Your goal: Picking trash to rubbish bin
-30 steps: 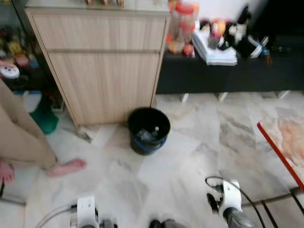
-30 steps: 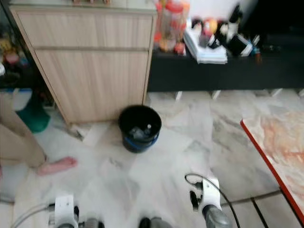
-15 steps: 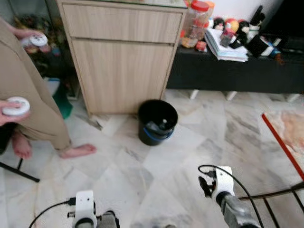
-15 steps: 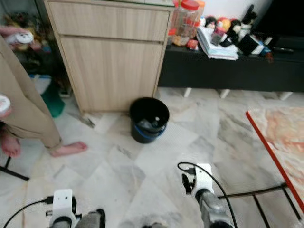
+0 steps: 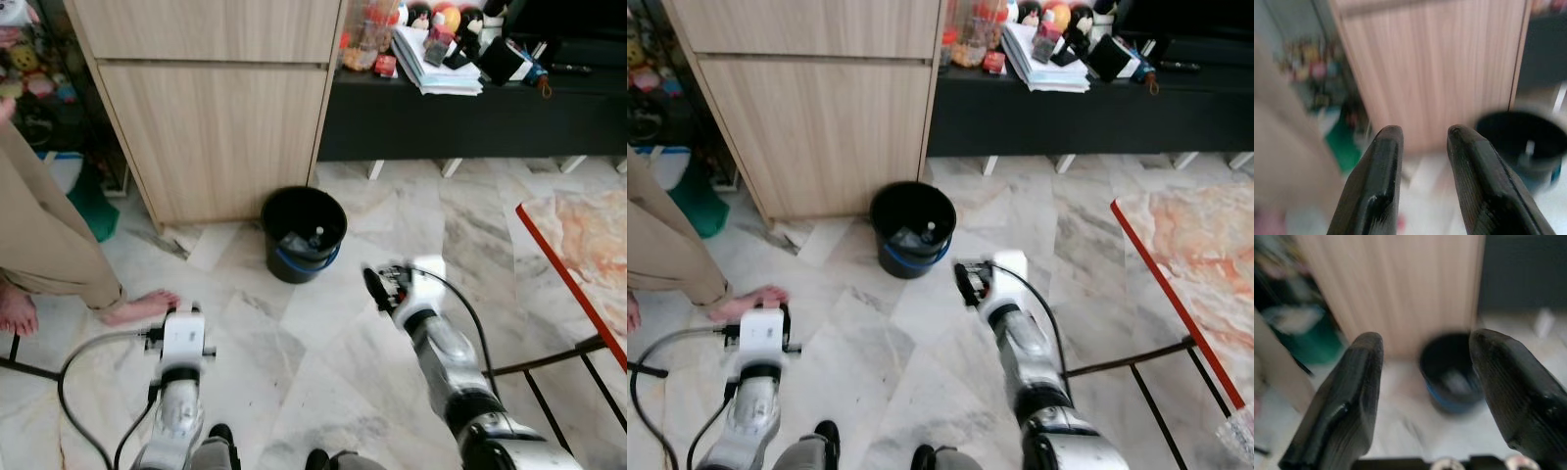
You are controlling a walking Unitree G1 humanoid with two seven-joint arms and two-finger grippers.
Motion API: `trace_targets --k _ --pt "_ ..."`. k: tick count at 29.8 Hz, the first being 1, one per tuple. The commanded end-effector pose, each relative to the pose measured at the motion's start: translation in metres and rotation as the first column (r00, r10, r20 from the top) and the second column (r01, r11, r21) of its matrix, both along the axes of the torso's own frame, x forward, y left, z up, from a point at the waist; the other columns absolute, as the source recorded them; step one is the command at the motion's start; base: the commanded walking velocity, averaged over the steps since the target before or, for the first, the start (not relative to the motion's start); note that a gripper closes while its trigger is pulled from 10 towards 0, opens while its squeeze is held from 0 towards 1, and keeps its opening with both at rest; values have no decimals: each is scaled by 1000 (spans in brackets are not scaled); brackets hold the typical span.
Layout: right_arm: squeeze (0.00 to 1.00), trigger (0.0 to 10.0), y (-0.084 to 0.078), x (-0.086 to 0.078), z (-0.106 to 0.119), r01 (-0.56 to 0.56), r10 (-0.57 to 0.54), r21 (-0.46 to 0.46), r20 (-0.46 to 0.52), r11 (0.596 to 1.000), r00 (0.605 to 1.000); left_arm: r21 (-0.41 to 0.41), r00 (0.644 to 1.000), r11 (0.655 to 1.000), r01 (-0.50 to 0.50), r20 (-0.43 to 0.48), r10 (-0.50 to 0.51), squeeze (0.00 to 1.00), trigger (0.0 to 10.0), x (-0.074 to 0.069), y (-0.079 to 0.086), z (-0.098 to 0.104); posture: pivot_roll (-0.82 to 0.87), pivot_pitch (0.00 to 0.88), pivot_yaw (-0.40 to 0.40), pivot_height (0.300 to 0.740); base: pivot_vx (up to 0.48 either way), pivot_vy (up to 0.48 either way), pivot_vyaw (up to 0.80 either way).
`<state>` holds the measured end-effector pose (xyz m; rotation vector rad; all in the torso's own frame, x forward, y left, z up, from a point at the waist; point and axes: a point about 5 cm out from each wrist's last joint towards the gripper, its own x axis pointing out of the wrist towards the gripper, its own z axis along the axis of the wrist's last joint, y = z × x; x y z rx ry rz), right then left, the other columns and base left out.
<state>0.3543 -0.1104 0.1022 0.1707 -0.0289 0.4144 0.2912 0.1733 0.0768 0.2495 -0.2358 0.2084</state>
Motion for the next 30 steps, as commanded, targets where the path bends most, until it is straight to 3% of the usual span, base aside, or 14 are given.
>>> trace_targets --k 1,3,8,14,30 --pt "0 10000 -3 0 6 13 -14 22 35 1000 999 10 1000 1000 10 6 -10 0 10000 0 -5 3 88 197 -190 740 0 0 0" --pt "0 10000 4 4 17 4 -7 44 78 999 997 14 999 1000 22 45 -22 0 10000 5 -8 15 88 192 -188 740 0 0 0" --pt "0 10000 10 7 25 -3 -2 65 90 998 996 19 998 999 44 48 -44 0 10000 7 -13 20 89 175 -180 740 0 0 0" --pt "0 10000 14 5 23 -3 -3 71 81 997 997 4 999 999 41 -7 -41 0 10000 5 -11 12 83 155 -170 740 0 0 -800" --pt "0 10000 25 5 30 -25 17 78 101 997 995 -8 999 999 39 9 -39 0 10000 8 -12 21 95 126 -166 740 0 0 -800"
